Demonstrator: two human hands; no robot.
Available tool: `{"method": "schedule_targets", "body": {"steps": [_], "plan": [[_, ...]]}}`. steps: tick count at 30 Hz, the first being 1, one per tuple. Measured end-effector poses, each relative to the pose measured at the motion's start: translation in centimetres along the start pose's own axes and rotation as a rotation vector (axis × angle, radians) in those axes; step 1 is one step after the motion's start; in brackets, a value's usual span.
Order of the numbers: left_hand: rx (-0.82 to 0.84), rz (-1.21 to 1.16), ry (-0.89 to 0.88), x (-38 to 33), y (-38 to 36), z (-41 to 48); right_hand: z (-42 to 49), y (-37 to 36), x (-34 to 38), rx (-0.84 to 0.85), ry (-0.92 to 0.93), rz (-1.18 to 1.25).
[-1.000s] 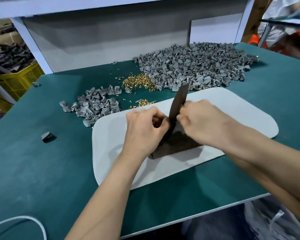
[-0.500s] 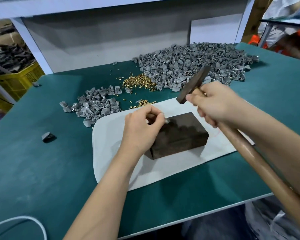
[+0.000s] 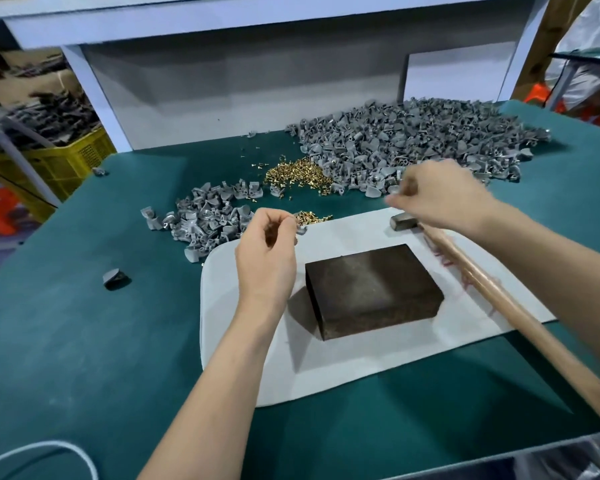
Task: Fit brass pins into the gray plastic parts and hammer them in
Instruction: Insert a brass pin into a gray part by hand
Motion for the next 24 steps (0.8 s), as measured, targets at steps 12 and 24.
{"method": "schedule_targets", "body": {"steps": [12,24], "plan": [[0.023,0.043,0.057,1.7,-1.6,-0.2,2.3,-4.7,8.0,0.672,0.129,-0.164],[0.058,0.012,0.078,1.8,-1.8,-0.3,2.3,-5.5,9.2,0.49,0.2,-0.051]]}}
Point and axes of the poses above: each hand's wrist, its own z-axis towards the middle knuckle, its own y-axis out of the back of the hand, x = y × z, the point moved 2 cm from there along z, towards the middle knuckle, and after that the axes turned 11 degrees about x, right-handed, at the moved point
